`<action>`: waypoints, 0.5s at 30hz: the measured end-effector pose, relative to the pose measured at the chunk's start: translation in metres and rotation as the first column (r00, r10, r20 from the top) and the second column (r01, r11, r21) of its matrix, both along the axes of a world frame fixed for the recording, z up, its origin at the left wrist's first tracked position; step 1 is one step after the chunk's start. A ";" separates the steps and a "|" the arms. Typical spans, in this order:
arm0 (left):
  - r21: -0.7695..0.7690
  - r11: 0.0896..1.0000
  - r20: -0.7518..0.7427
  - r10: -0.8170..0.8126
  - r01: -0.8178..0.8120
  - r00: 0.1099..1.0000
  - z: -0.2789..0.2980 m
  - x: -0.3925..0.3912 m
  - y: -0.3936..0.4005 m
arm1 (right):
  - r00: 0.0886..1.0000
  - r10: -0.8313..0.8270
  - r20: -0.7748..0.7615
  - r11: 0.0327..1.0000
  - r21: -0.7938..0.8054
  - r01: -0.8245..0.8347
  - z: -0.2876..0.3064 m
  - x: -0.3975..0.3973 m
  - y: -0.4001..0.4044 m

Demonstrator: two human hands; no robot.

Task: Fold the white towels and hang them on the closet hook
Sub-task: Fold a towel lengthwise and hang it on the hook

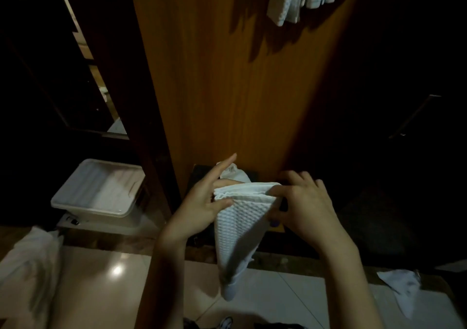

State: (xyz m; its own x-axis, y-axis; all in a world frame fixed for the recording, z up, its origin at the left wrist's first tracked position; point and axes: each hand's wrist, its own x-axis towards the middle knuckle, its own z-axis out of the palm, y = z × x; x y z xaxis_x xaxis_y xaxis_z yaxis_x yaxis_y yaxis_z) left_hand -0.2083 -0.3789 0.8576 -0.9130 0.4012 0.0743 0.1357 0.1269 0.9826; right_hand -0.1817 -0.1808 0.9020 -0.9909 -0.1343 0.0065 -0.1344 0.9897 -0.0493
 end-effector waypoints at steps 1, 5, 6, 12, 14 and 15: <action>0.011 1.000 0.007 -0.004 0.004 1.000 -0.001 0.000 -0.001 | 1.000 -0.015 0.006 0.999 -0.045 0.015 -0.003 0.002 0.004; 0.038 0.999 0.005 0.014 -0.015 1.000 -0.006 0.002 -0.002 | 0.990 0.028 -0.135 0.995 -0.088 -0.040 -0.011 0.005 0.000; 0.060 0.998 -0.001 0.025 -0.025 1.000 -0.005 0.003 -0.004 | 0.985 0.061 -0.164 0.987 -0.140 -0.085 -0.014 0.003 0.001; 0.185 0.980 -0.010 0.080 -0.077 0.997 -0.006 0.009 -0.021 | 0.987 0.143 0.072 0.225 -0.974 0.039 -0.035 -0.004 0.012; 0.207 0.975 -0.021 0.084 -0.077 0.996 -0.006 0.010 -0.022 | 0.957 0.240 0.160 0.205 -0.972 0.111 -0.051 -0.004 0.006; 0.217 0.974 -0.025 0.074 -0.067 0.997 -0.004 0.011 -0.022 | 0.952 0.249 0.179 0.201 -0.971 0.130 -0.059 -0.003 0.001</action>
